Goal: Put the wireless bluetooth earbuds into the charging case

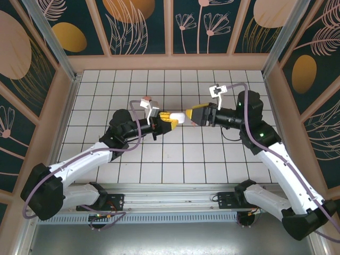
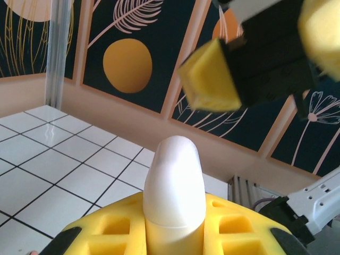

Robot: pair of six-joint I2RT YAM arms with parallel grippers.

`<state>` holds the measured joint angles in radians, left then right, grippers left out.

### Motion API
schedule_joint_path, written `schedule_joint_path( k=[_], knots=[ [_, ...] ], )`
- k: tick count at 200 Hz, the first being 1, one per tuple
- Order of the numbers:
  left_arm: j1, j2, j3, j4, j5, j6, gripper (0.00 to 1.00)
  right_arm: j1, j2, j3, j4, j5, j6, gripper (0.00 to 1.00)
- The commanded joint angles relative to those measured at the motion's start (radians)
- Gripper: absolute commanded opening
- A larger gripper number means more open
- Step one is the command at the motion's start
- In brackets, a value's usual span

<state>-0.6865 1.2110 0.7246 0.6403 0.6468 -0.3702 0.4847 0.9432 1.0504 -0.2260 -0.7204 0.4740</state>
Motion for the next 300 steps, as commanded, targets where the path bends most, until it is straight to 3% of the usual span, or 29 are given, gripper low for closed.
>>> schedule_joint_path(
  k=[1,100,185,212,266,300],
  knots=[
    [0.003,-0.027,0.027,0.031,0.023,-0.078,0.00,-0.005,-0.030,-0.062,0.131,0.007,0.043,0.64],
    [0.003,-0.026,0.074,0.171,0.103,-0.306,0.00,0.009,-0.008,-0.139,0.295,-0.112,0.110,0.61],
    [0.003,-0.002,0.099,0.205,0.136,-0.375,0.00,0.056,0.035,-0.141,0.348,-0.117,0.126,0.41],
    [0.003,0.001,0.093,0.204,0.138,-0.383,0.00,0.057,0.045,-0.140,0.368,-0.119,0.136,0.31],
    [0.003,-0.025,0.100,0.088,0.080,-0.297,0.00,0.057,0.043,-0.147,0.355,-0.073,0.147,0.15],
    [0.003,-0.064,0.093,0.024,0.013,-0.241,0.38,0.055,0.040,-0.144,0.321,-0.025,0.149,0.11]
  ],
)
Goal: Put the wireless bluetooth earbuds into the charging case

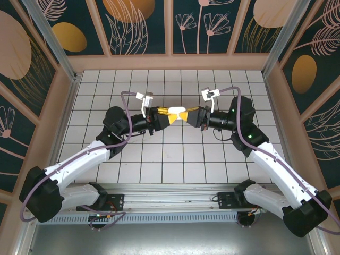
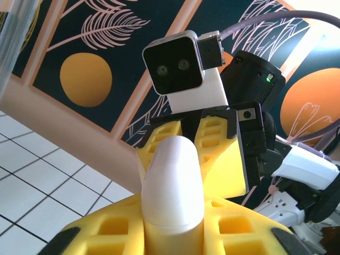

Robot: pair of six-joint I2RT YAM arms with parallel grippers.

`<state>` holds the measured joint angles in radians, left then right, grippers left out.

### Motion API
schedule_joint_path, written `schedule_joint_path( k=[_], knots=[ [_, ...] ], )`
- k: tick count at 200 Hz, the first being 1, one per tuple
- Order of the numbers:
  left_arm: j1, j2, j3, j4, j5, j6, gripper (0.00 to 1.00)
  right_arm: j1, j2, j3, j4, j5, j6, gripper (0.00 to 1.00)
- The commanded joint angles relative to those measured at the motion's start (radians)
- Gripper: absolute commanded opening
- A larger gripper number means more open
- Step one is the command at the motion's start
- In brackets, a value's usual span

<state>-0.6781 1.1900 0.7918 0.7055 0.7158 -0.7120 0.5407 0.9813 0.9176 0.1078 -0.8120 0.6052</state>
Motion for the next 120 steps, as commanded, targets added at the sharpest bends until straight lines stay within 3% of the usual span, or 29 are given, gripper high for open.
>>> schedule_joint_path(
  k=[1,31,77,120],
  knots=[
    [-0.006,-0.045,0.026,-0.044,-0.057,0.102,0.39,-0.001,0.002,-0.011,-0.013,0.066,0.018,0.11],
    [-0.005,-0.078,0.026,-0.121,-0.117,0.160,0.67,-0.022,0.005,-0.001,-0.054,0.104,0.023,0.11],
    [-0.004,-0.148,0.032,-0.304,-0.282,0.292,0.95,-0.082,0.017,0.007,-0.117,0.136,0.037,0.11],
    [-0.005,-0.208,0.023,-0.487,-0.536,0.388,0.99,-0.159,0.124,0.041,-0.261,0.227,0.015,0.11]
  ],
)
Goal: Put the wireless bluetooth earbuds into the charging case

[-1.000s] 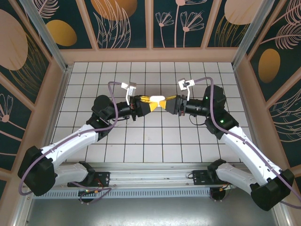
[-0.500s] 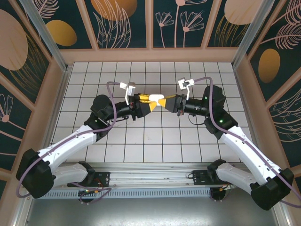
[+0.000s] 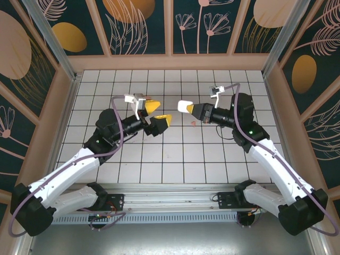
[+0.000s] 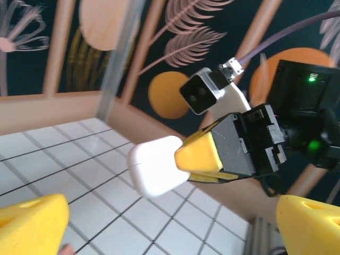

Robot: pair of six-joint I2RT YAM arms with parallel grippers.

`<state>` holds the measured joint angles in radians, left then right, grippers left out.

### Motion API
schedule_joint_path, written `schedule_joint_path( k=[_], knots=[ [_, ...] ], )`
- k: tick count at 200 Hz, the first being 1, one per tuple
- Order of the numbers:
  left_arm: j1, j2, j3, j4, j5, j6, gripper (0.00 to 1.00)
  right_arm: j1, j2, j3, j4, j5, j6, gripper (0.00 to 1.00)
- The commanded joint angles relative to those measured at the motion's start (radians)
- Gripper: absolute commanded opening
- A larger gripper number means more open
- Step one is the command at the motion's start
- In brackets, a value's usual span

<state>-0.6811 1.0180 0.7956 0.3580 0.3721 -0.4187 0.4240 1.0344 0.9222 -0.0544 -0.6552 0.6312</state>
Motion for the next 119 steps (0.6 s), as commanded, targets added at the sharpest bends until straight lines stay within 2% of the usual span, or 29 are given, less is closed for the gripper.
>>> schedule_joint_path(
  k=[1,19,56,93,119],
  knots=[
    [-0.003,-0.037,0.018,-0.144,-0.196,0.096,0.99,-0.042,0.071,0.036,-0.099,0.071,-0.011,0.11],
    [-0.001,-0.051,0.006,-0.185,-0.259,0.110,0.99,-0.071,0.157,0.040,-0.103,0.076,-0.014,0.11],
    [-0.001,-0.068,-0.034,-0.216,-0.317,0.116,0.99,-0.093,0.387,0.093,-0.061,0.069,-0.043,0.11],
    [-0.001,-0.071,-0.053,-0.267,-0.389,0.124,0.98,-0.106,0.711,0.272,-0.117,0.039,-0.109,0.10],
    [-0.001,-0.072,-0.063,-0.301,-0.439,0.133,0.99,-0.116,0.882,0.380,-0.143,0.016,-0.126,0.09]
  ],
)
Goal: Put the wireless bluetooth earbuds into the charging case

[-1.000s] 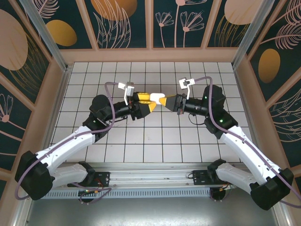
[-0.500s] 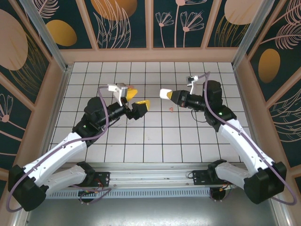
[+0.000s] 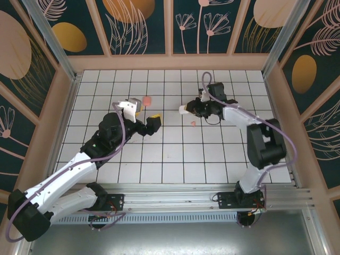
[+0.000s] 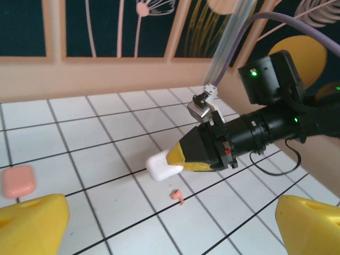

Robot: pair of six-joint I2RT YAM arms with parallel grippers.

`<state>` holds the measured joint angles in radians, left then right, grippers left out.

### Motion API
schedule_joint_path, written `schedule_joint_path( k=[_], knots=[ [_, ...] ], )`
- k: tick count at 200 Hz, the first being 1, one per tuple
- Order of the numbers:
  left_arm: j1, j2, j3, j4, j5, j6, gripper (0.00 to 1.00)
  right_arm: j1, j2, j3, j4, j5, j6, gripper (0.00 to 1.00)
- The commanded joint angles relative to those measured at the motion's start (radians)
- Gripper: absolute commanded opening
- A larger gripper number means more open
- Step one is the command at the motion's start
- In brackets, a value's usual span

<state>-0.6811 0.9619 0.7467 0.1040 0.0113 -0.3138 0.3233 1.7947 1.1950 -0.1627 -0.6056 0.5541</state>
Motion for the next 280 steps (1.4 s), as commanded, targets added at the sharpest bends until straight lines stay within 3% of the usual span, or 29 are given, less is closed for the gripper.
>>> schedule_joint_path(
  k=[1,71,123,165,222,280],
  knots=[
    [-0.001,-0.017,-0.015,-0.049,-0.079,0.029,0.99,-0.015,0.127,0.110,-0.037,-0.035,-0.049,0.09],
    [0.012,0.035,-0.043,-0.050,-0.132,0.029,0.99,-0.029,0.391,0.296,-0.107,-0.056,-0.095,0.12],
    [0.076,0.132,-0.024,-0.009,-0.089,0.010,0.99,-0.035,0.419,0.342,-0.175,-0.009,-0.139,0.33],
    [0.115,0.243,0.044,-0.006,-0.102,0.004,0.99,-0.040,0.411,0.406,-0.270,0.059,-0.191,0.43],
    [0.152,0.483,0.257,-0.065,-0.166,0.029,0.97,-0.041,0.341,0.435,-0.324,0.113,-0.216,0.47],
    [0.212,0.856,0.564,-0.136,-0.206,0.050,0.90,-0.035,0.086,0.219,-0.262,0.147,-0.181,0.47]
  ],
)
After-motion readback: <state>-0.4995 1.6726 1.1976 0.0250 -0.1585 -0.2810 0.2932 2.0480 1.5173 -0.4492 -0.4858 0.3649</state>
